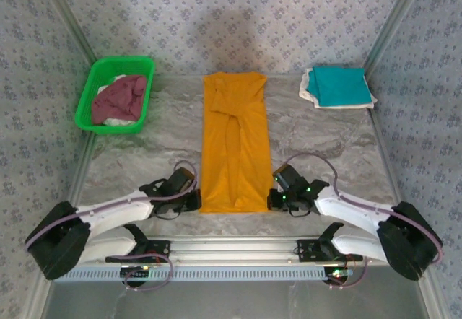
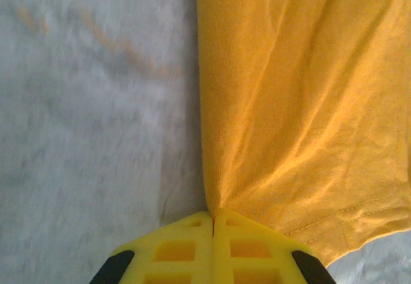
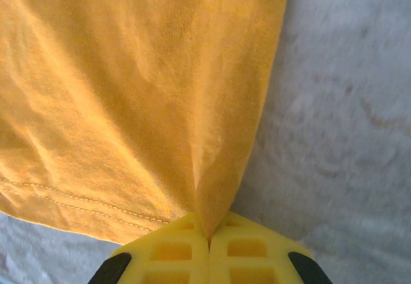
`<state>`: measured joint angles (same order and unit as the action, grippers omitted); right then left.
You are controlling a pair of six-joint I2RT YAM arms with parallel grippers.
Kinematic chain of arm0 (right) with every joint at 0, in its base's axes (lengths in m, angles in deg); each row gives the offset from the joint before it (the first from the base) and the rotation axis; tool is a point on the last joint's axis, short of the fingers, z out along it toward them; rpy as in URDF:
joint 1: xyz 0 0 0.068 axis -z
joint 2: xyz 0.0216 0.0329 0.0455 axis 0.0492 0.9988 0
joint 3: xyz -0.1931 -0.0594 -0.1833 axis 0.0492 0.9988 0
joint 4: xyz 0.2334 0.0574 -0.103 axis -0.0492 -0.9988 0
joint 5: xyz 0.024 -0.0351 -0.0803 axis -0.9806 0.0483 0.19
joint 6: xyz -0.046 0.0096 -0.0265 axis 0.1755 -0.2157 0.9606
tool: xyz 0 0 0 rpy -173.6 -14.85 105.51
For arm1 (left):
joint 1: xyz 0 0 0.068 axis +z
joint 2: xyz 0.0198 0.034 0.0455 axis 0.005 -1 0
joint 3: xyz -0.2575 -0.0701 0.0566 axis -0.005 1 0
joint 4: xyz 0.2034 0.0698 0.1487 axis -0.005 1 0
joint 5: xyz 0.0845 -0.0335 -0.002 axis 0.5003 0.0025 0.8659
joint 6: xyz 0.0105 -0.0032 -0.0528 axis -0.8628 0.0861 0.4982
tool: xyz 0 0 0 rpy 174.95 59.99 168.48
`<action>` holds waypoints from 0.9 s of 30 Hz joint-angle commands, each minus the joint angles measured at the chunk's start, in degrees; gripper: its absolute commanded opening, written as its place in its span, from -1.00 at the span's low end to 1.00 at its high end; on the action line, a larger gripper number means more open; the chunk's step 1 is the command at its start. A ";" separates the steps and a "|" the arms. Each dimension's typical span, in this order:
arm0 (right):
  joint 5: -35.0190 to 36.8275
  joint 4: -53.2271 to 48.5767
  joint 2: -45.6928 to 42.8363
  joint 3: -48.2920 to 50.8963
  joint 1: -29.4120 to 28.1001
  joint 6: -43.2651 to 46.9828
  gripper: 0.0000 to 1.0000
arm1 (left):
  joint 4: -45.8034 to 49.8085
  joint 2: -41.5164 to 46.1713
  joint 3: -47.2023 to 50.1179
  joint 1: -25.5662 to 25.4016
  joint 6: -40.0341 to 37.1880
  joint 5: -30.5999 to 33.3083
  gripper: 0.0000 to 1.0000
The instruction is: Fold and stack the t-shirts
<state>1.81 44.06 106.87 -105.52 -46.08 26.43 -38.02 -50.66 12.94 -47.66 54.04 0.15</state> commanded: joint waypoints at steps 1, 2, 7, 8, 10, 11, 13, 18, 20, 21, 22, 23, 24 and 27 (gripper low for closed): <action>0.64 -4.18 -5.88 0.94 -2.05 -3.01 -1.00 | 11.25 5.42 0.60 -1.66 2.69 2.09 -1.00; 0.39 -4.50 -7.54 0.68 -1.64 -3.03 -1.00 | 13.61 7.55 -0.30 -1.59 3.19 3.54 -1.00; -3.06 -4.47 -7.65 -4.85 4.80 -1.59 -1.00 | 12.47 12.01 -6.33 6.10 0.02 -0.84 -1.00; -3.89 -4.33 -6.45 -6.64 6.78 -0.28 -1.00 | 12.49 11.29 -8.22 8.69 -1.15 -2.51 -1.00; -4.38 -3.94 -3.65 -10.20 10.05 2.05 -1.00 | 11.82 8.99 -11.64 13.28 -4.21 -5.25 -1.00; -4.59 -3.91 -1.71 -12.49 11.68 3.27 -1.00 | 11.12 7.13 -13.58 15.84 -5.91 -6.73 -1.00; -4.63 -3.76 2.66 -16.99 14.67 5.86 -1.00 | 10.42 2.24 -17.93 20.26 -9.95 -9.81 -1.00; -5.05 -2.94 14.69 -29.19 18.47 12.26 -1.00 | 7.60 -13.25 -31.19 24.08 -17.23 -14.39 -1.00; -4.22 -2.67 19.53 -33.56 19.10 14.37 -1.00 | 6.27 -18.62 -35.58 26.27 -18.35 -14.90 -1.00; -4.34 -2.77 21.57 -35.45 19.55 15.00 -1.00 | 5.50 -20.50 -37.18 27.10 -18.95 -15.13 -1.00; -4.50 -2.81 23.80 -37.50 20.04 15.83 -1.00 | 5.15 -22.28 -38.80 27.85 -19.49 -14.40 -1.00; -4.14 -2.85 25.92 -39.58 20.49 16.70 -1.00 | 4.77 -24.17 -40.19 28.48 -20.10 -14.01 -1.00; -3.94 -2.84 27.52 -41.05 20.95 17.26 -1.00 | 4.49 -25.86 -41.52 29.01 -20.63 -14.15 -1.00; -4.01 -2.99 32.36 -46.97 22.20 18.95 -1.00 | 4.43 -31.20 -46.41 29.92 -22.85 -14.56 -1.00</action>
<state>-2.78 42.16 136.49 -147.68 -25.01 41.49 -32.49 -79.07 -29.27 -18.42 35.33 -13.29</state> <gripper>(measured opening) 0.057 0.043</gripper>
